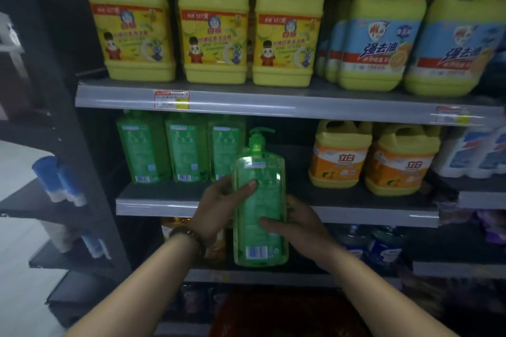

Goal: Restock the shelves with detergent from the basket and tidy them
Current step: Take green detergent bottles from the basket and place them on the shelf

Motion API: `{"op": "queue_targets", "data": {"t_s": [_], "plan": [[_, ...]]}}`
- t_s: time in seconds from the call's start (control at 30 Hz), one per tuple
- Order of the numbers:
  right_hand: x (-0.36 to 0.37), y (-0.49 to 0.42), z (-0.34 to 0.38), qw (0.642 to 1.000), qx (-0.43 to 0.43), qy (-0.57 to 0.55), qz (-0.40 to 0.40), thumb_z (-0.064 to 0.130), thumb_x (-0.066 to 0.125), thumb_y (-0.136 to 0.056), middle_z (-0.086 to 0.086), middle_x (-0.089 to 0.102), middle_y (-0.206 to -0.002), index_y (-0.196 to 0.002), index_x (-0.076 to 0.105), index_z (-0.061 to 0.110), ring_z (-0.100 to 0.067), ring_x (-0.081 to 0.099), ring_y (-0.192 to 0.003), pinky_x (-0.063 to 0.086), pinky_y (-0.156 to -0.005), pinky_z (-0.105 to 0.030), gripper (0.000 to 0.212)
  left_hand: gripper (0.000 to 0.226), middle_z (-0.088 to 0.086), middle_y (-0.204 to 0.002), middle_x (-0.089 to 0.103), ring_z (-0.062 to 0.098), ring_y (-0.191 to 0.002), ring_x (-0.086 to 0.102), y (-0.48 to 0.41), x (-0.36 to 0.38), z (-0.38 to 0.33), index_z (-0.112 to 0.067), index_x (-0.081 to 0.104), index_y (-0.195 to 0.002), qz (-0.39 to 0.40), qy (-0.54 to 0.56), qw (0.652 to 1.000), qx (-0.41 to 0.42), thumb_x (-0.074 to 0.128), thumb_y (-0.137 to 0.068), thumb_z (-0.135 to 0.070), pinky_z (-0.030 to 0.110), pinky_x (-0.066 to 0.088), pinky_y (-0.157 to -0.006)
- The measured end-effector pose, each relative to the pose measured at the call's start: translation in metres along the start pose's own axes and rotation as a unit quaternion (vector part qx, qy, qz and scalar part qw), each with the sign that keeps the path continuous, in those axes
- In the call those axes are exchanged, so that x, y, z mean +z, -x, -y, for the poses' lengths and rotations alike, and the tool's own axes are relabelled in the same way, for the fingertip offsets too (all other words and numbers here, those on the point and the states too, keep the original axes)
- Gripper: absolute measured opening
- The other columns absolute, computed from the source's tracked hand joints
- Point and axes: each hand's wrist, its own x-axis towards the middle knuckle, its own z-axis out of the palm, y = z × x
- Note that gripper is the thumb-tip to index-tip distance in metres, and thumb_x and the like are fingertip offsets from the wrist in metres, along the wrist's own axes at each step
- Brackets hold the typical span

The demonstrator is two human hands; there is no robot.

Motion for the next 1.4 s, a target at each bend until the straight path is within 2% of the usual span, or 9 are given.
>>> {"op": "queue_targets", "data": {"t_s": [0.23,0.37,0.53,0.63,0.83,0.97,1.13,1.23,1.4], "plan": [[-0.022,-0.057,0.012,0.994,0.045,-0.078,-0.058,0.029,0.088,-0.086,0.002,0.082,-0.108,-0.121,0.075,0.021,-0.018,0.080,-0.096,0.066,-0.084,-0.042,0.038,0.111,-0.001,-0.151,0.060,0.021,-0.124,0.069,-0.069,0.004,-0.005,-0.030,0.036,-0.161,0.038,0.021,0.997,-0.065,0.092,-0.070,-0.061,0.046,0.054,-0.109],[-0.038,-0.091,0.016,0.991,0.038,-0.081,-0.095,0.028,0.088,-0.085,0.001,0.083,-0.102,-0.117,0.074,0.019,-0.017,0.081,-0.087,0.064,-0.066,-0.034,0.036,0.084,0.002,-0.149,0.057,0.015,-0.122,0.063,-0.095,0.007,-0.005,-0.024,0.034,-0.163,0.043,-0.060,0.997,-0.006,0.080,-0.093,-0.026,0.029,0.049,-0.104],[-0.050,-0.134,0.003,0.992,-0.008,-0.044,-0.118,0.026,0.093,-0.081,0.001,0.081,-0.113,-0.121,0.068,0.022,-0.011,0.079,-0.094,0.066,-0.085,-0.041,0.048,0.104,0.009,-0.160,0.039,0.028,-0.149,0.042,-0.125,0.013,0.018,-0.037,0.021,-0.167,-0.012,-0.211,0.977,0.044,0.085,-0.085,-0.035,0.047,0.043,-0.120],[-0.051,-0.155,-0.015,0.991,-0.053,0.026,-0.118,0.032,0.089,-0.085,0.011,0.076,-0.123,-0.136,0.061,0.028,0.000,0.074,-0.105,0.062,-0.096,-0.038,0.059,0.111,0.006,-0.158,0.040,0.022,-0.146,0.041,-0.138,0.019,0.044,-0.038,0.008,-0.168,-0.012,-0.268,0.958,0.098,0.083,-0.086,-0.035,0.037,0.038,-0.120],[-0.054,-0.192,-0.024,0.984,-0.080,0.124,-0.105,0.028,0.077,-0.097,0.014,0.065,-0.130,-0.156,0.043,0.029,0.007,0.062,-0.101,0.045,-0.072,0.002,0.069,0.091,0.000,-0.162,0.038,0.014,-0.140,0.046,-0.155,0.023,0.072,-0.024,0.012,-0.169,-0.048,-0.342,0.917,0.198,0.069,-0.099,-0.025,0.029,0.040,-0.115],[-0.057,-0.217,-0.029,0.982,-0.077,0.133,-0.110,0.030,0.076,-0.097,0.006,0.065,-0.140,-0.158,0.041,0.028,-0.010,0.063,-0.119,0.049,-0.093,-0.017,0.070,0.051,0.007,-0.134,0.054,0.026,-0.117,0.057,-0.159,0.024,0.089,-0.013,0.048,-0.152,-0.102,-0.435,0.860,0.247,0.058,-0.103,-0.023,0.044,0.053,-0.102],[-0.054,-0.250,-0.031,0.980,-0.071,0.145,-0.113,0.028,0.076,-0.097,0.003,0.066,-0.138,-0.154,0.046,0.026,-0.013,0.063,-0.120,0.047,-0.101,-0.025,0.064,0.025,-0.004,-0.107,0.063,0.018,-0.094,0.062,-0.161,0.027,0.098,-0.025,0.071,-0.111,-0.090,-0.484,0.822,0.286,0.055,-0.099,-0.040,0.030,0.051,-0.074],[-0.050,-0.261,-0.032,0.977,-0.070,0.160,-0.123,0.025,0.075,-0.098,0.008,0.064,-0.130,-0.151,0.049,0.020,-0.010,0.060,-0.117,0.043,-0.097,-0.020,0.060,0.024,-0.004,-0.082,0.061,0.019,-0.080,0.059,-0.159,0.029,0.103,-0.024,0.068,-0.078,-0.103,-0.524,0.780,0.326,0.062,-0.095,-0.039,0.028,0.039,-0.062],[-0.044,-0.244,-0.038,0.969,-0.065,0.192,-0.143,0.029,0.074,-0.100,-0.003,0.072,-0.132,-0.143,0.059,0.015,-0.019,0.068,-0.120,0.054,-0.099,-0.028,0.048,0.023,-0.004,-0.076,0.058,0.019,-0.077,0.057,-0.159,0.027,0.103,-0.023,0.063,-0.072,-0.102,-0.533,0.774,0.325,0.064,-0.091,-0.036,0.027,0.028,-0.062]]}}
